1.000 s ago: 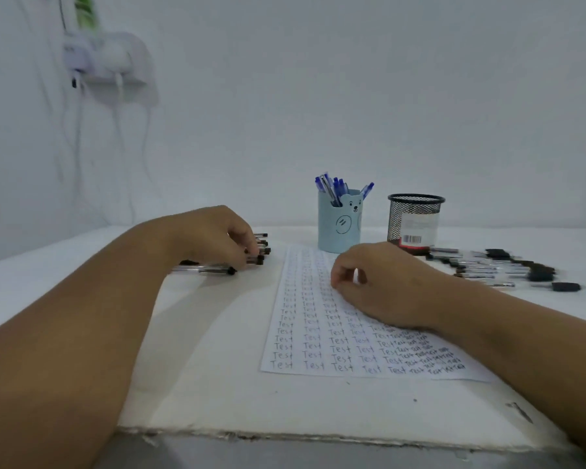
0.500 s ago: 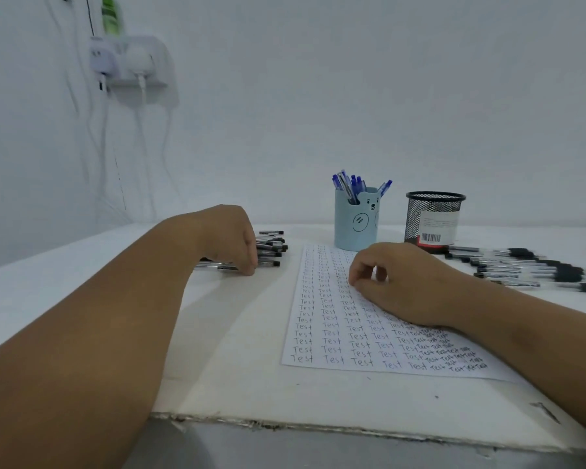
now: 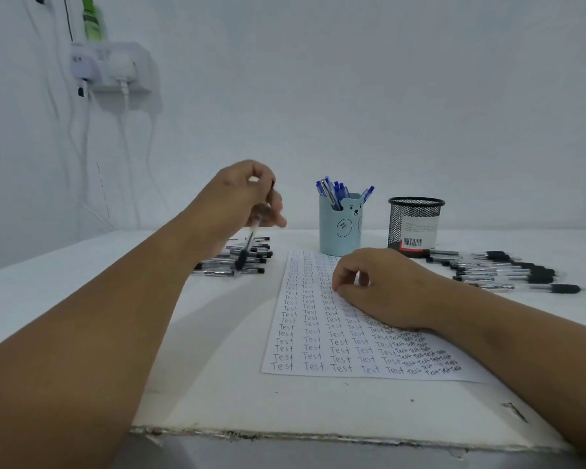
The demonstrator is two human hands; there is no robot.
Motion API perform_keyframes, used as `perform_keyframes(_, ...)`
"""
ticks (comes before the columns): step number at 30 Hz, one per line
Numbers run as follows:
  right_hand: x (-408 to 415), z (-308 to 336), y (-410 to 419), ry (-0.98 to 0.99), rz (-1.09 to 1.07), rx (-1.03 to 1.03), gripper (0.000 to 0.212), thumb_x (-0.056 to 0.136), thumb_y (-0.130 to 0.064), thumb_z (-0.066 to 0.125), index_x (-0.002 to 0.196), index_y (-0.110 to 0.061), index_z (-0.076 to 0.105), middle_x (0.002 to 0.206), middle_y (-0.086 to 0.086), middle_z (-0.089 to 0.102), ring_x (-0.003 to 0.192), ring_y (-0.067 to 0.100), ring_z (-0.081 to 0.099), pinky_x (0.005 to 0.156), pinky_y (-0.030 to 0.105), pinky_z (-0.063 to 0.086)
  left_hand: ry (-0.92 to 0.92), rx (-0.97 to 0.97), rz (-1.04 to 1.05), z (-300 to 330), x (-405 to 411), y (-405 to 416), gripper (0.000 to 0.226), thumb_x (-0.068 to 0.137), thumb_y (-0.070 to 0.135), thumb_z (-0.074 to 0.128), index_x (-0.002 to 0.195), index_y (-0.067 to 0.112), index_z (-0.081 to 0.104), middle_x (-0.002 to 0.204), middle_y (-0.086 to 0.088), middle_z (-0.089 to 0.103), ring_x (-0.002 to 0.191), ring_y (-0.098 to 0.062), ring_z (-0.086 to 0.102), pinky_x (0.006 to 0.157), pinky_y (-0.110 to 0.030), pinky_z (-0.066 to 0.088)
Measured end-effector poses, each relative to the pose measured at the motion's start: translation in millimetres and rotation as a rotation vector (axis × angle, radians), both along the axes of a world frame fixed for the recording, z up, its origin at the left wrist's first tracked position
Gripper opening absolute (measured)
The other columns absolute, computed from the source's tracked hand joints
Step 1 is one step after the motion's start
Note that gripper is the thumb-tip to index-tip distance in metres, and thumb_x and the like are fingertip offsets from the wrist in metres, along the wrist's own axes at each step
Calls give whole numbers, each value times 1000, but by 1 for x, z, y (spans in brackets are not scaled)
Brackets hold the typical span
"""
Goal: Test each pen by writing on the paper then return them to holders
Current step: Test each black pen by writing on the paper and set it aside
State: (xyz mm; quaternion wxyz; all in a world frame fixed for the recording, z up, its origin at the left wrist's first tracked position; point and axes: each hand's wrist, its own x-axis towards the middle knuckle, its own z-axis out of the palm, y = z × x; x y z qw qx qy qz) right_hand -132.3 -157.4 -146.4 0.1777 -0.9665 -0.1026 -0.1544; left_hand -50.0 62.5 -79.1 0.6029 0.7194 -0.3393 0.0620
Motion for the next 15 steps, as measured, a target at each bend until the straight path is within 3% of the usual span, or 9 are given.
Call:
perform_keyframes(3, -1, 1, 0, 7, 0, 6, 13, 95, -26, 62, 88, -36, 66, 94, -21, 61, 83, -7, 53, 71, 9, 35, 341, -525, -162, 0, 1, -13, 27, 106, 13, 38, 80, 17, 45, 67, -1, 49, 52, -16, 43, 56, -29, 45)
perform_keyframes(5, -1, 0, 0, 10, -4, 9, 12, 95, -26, 62, 89, -35, 67, 94, -22, 61, 83, -6, 54, 71, 10, 36, 524, -727, -219, -3, 2, -18, 27, 99, 14, 35, 73, 17, 40, 61, 1, 40, 46, -13, 29, 50, -23, 30)
perform_keyframes(10, -1, -2, -4, 8, -14, 41, 12, 94, -26, 63, 98, -38, 63, 96, -18, 62, 89, 1, 57, 77, 19, 44, 603, -889, -210, -10, 3, -21, 9, 66, 10, 33, 66, 19, 32, 52, 5, 28, 37, -11, 17, 41, -18, 16)
perform_keyframes(13, -5, 1, -3, -19, -23, 118, 14, 99, -25, 58, 105, -36, 63, 97, -15, 62, 86, 6, 59, 74, 18, 48, 625, -933, -267, -14, -1, -25, 8, 63, 11, 34, 68, 17, 37, 53, 5, 27, 37, -11, 18, 41, -19, 17)
perform_keyframes(15, -12, 5, 2, -59, -12, 286, 14, 102, -33, 54, 103, -34, 67, 97, -11, 65, 78, 14, 60, 69, 19, 48, 655, -948, -300, -17, -3, -30, 10, 64, 11, 34, 69, 15, 41, 54, 5, 27, 38, -12, 19, 43, -19, 19)
